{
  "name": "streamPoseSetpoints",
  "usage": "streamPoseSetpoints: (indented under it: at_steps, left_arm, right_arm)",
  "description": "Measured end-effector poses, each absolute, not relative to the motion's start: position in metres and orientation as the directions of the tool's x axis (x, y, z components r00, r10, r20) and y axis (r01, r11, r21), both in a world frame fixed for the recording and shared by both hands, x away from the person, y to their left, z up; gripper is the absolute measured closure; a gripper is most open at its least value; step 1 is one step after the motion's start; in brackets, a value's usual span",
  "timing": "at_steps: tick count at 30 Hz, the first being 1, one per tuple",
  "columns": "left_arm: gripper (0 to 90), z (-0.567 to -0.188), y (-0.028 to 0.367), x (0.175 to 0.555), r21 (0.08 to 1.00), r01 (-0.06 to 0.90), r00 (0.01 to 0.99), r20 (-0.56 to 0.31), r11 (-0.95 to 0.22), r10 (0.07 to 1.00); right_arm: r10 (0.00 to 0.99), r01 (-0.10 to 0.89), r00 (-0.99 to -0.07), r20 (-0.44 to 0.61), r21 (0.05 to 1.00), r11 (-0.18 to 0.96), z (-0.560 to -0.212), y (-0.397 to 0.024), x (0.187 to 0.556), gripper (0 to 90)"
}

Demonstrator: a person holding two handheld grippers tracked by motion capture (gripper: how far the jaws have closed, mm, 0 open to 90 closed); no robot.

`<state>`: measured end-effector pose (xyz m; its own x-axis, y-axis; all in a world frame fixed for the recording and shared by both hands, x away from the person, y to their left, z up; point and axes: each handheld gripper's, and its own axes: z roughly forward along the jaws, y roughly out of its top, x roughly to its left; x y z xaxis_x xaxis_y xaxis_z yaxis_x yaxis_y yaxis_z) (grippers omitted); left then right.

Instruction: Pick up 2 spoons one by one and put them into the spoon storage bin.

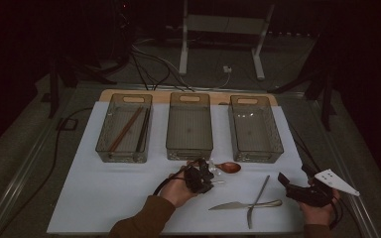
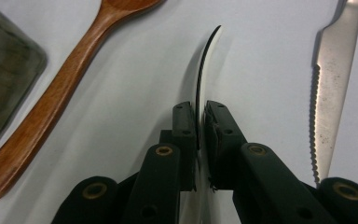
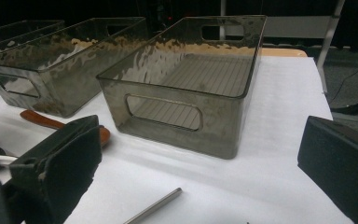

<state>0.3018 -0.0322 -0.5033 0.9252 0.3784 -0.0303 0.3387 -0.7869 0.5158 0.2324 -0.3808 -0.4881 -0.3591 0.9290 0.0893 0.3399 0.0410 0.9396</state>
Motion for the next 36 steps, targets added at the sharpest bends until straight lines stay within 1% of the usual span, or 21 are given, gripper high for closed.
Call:
streamPoseSetpoints:
  at_steps: [15, 25, 36]
  left_arm:
    - [86.4, -0.499, -0.028, 0.303, 0.531, 0.347, 0.923, -0.046, -0.773, 0.382]
    - [86.9, -0.492, -0.020, 0.304, 0.543, 0.346, 0.921, -0.039, -0.765, 0.389]
    - [86.8, -0.472, -0.004, 0.311, 0.589, 0.372, 0.898, -0.031, -0.718, 0.439]
  right_arm:
    - [0.928, 0.342, -0.361, 0.090, 0.939, 0.042, -0.488, -0.380, 0.232, 0.0]
    - [0.929, 0.342, -0.360, 0.090, 0.939, 0.042, -0.488, -0.380, 0.232, 0.0]
    - [0.929, 0.342, -0.359, 0.089, 0.939, 0.042, -0.488, -0.380, 0.232, 0.0]
